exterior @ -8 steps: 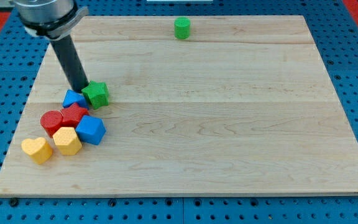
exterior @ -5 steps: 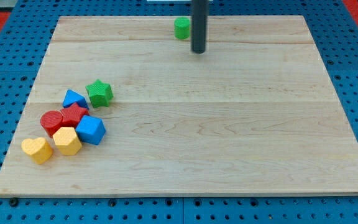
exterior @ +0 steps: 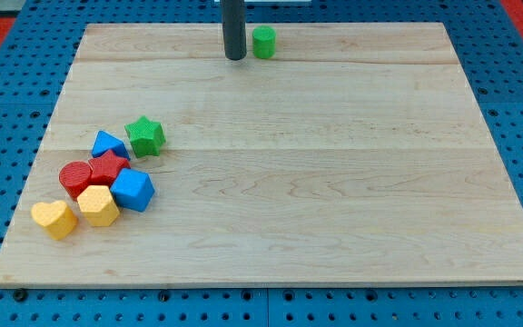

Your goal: Push the green circle into the green star

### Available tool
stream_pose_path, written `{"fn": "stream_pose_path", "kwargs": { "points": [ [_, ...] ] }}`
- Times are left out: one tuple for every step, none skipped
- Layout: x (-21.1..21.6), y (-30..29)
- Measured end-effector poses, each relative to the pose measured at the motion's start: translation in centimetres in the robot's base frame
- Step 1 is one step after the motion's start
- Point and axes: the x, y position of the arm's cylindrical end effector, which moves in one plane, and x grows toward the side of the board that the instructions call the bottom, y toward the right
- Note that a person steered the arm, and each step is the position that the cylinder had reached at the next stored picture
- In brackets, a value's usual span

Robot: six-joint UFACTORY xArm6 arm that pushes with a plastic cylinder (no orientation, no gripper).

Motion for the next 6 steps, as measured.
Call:
{"fn": "stream_pose_path", "kwargs": {
  "points": [
    [-4.9,-5.1],
    [-6.5,-4.0],
    [-5.1,-0.9],
    [-2.7,0.8],
    [0.0,-0.1],
    [1.9,-2.4]
  ]
}}
